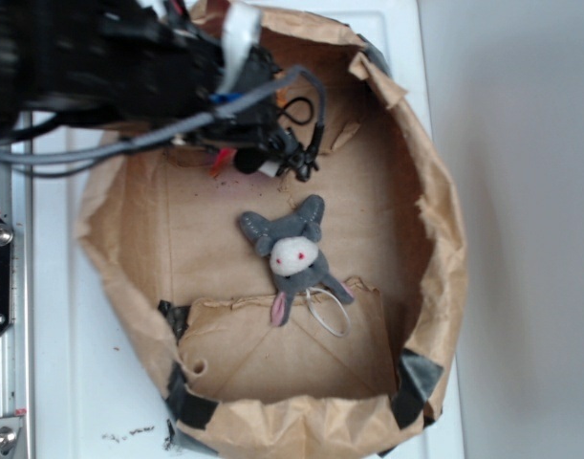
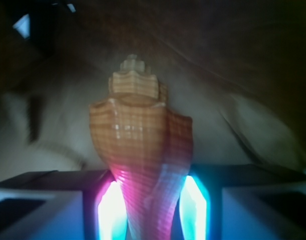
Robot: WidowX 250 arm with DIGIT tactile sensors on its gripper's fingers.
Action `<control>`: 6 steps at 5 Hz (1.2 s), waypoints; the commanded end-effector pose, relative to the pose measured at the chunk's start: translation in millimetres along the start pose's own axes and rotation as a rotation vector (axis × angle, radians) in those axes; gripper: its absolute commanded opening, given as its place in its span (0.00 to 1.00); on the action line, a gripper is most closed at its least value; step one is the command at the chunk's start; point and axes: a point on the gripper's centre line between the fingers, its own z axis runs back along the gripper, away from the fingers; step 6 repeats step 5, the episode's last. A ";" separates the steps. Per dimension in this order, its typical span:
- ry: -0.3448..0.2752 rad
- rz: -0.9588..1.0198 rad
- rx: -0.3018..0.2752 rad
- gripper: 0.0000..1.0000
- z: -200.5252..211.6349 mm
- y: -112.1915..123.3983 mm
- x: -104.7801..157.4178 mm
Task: Grab the shell.
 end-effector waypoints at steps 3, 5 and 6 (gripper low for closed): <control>0.106 -0.405 0.063 0.00 111.9 -55.0 -31.7; 0.131 -0.470 0.020 0.00 114.8 -65.6 -32.9; 0.131 -0.470 0.020 0.00 114.8 -65.6 -32.9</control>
